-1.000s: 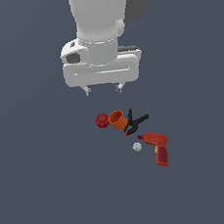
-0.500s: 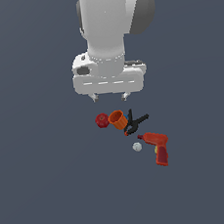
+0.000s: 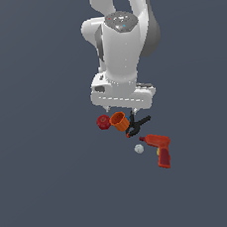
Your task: Pick up a designated object from a clutter of objects.
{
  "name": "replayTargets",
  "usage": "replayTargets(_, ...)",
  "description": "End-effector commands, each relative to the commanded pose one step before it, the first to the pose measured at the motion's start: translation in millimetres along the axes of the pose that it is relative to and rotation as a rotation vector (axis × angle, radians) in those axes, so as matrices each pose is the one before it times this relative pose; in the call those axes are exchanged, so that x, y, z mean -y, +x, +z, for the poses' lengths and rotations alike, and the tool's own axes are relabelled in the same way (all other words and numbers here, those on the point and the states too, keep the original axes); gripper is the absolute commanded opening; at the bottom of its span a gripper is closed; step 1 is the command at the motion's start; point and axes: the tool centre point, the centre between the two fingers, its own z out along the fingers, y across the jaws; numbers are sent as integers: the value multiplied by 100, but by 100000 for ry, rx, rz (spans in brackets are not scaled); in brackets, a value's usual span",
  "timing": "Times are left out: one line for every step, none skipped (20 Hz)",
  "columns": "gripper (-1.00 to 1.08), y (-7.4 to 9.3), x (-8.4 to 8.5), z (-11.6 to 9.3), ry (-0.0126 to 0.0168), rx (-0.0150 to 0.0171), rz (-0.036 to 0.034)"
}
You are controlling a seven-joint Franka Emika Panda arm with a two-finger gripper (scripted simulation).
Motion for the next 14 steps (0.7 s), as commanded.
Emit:
replayTargets(100, -558, 832, 1856, 183, 77, 4813)
replayTargets(100, -262, 304, 726, 70, 50, 1884)
replayTargets(100, -281, 291, 721, 72, 54, 1885)
replayTargets(100, -299, 278, 716, 73, 57, 1888)
replayTargets(100, -317, 265, 710, 75, 61, 1887)
replayTargets(100, -334, 250, 705, 76, 65, 1890)
replayTargets(100, -351, 236, 699, 77, 69, 1890)
replayTargets(100, -366, 220, 693, 78, 73, 1892)
replayTargets(100, -381, 203, 687, 78, 77, 1894)
replayTargets(100, -395, 186, 680, 79, 81, 1895)
replayTargets(100, -408, 169, 673, 79, 85, 1896)
replayTargets(100, -421, 151, 667, 79, 90, 1899)
replayTargets(100, -430, 131, 656, 78, 94, 1890)
replayTargets(100, -421, 108, 620, 75, 94, 1809)
